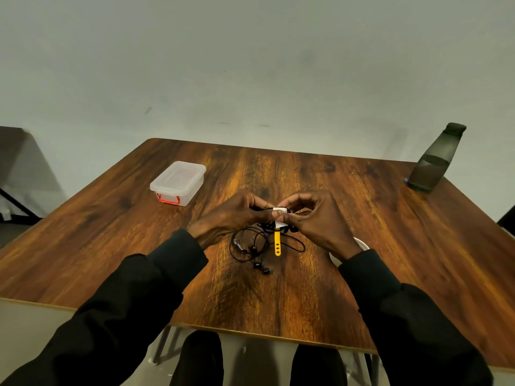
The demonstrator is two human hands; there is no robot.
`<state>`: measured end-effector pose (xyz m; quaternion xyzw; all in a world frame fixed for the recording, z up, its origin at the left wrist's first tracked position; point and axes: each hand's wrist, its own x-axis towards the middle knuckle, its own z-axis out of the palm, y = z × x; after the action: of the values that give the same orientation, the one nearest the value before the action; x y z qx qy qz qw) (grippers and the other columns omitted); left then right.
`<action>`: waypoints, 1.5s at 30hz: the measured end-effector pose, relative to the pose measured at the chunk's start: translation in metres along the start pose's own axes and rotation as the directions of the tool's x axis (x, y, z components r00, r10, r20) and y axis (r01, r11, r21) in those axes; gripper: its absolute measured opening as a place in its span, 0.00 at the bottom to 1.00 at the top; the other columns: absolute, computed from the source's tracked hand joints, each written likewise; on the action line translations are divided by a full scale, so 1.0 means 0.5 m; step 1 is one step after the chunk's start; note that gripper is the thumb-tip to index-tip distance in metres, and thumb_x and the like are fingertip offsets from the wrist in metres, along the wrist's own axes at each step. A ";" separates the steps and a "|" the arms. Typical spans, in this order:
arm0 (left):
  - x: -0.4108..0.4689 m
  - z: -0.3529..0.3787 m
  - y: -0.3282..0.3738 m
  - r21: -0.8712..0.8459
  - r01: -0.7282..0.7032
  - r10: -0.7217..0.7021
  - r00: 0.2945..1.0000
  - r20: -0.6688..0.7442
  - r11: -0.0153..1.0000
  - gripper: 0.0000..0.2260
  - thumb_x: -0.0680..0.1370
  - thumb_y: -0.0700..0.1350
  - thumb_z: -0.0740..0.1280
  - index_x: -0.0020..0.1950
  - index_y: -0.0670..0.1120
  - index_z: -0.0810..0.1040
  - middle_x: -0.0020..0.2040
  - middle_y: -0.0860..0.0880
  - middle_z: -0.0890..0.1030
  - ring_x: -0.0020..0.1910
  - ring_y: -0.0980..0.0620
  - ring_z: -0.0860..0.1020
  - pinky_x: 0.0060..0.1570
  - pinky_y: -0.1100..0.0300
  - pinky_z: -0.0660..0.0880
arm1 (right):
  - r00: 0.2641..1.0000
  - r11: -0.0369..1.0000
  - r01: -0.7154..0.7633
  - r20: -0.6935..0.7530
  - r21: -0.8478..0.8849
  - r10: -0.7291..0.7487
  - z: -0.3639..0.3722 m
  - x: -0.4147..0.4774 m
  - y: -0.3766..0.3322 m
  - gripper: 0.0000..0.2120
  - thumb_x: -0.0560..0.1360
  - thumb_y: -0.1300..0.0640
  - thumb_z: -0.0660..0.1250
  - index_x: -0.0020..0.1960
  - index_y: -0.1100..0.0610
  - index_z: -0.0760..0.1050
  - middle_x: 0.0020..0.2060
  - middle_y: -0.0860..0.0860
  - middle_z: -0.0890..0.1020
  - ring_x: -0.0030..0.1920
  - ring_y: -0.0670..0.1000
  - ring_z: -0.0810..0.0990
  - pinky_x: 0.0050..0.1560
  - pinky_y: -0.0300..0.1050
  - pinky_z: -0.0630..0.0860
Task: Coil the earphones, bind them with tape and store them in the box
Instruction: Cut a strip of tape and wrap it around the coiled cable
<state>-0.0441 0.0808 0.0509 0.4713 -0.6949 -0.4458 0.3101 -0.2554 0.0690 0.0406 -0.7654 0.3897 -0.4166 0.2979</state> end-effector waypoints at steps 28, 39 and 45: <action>-0.024 0.055 0.008 -0.153 -0.085 0.026 0.936 -0.350 0.985 0.09 0.76 0.43 0.76 0.50 0.37 0.86 0.40 0.41 0.87 0.38 0.55 0.86 0.41 0.67 0.80 | 0.980 0.907 0.171 -0.026 -0.384 -0.196 0.014 -0.005 0.018 0.06 0.73 0.57 0.77 0.49 0.55 0.82 0.39 0.45 0.81 0.36 0.38 0.75 0.36 0.32 0.70; -0.027 0.074 -0.015 0.113 -0.226 0.253 0.876 -0.410 0.967 0.15 0.71 0.46 0.80 0.55 0.46 0.84 0.35 0.48 0.85 0.35 0.54 0.85 0.38 0.63 0.80 | 0.951 0.849 0.240 -0.063 -0.471 -0.303 0.017 -0.015 0.013 0.11 0.70 0.64 0.79 0.50 0.59 0.80 0.43 0.52 0.82 0.41 0.45 0.76 0.41 0.36 0.73; -0.030 0.081 -0.019 0.211 -0.406 0.456 0.754 -0.472 0.889 0.13 0.72 0.43 0.80 0.55 0.46 0.86 0.41 0.56 0.86 0.40 0.57 0.83 0.41 0.67 0.76 | 0.941 0.871 0.240 -0.118 -0.429 -0.318 0.017 -0.021 0.003 0.12 0.70 0.65 0.78 0.48 0.58 0.77 0.43 0.45 0.77 0.40 0.37 0.71 0.42 0.26 0.69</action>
<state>-0.0694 0.1063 0.0253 0.4132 -0.6979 -0.1880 0.5540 -0.2522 0.0785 0.0313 -0.8168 0.3791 -0.4338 0.0302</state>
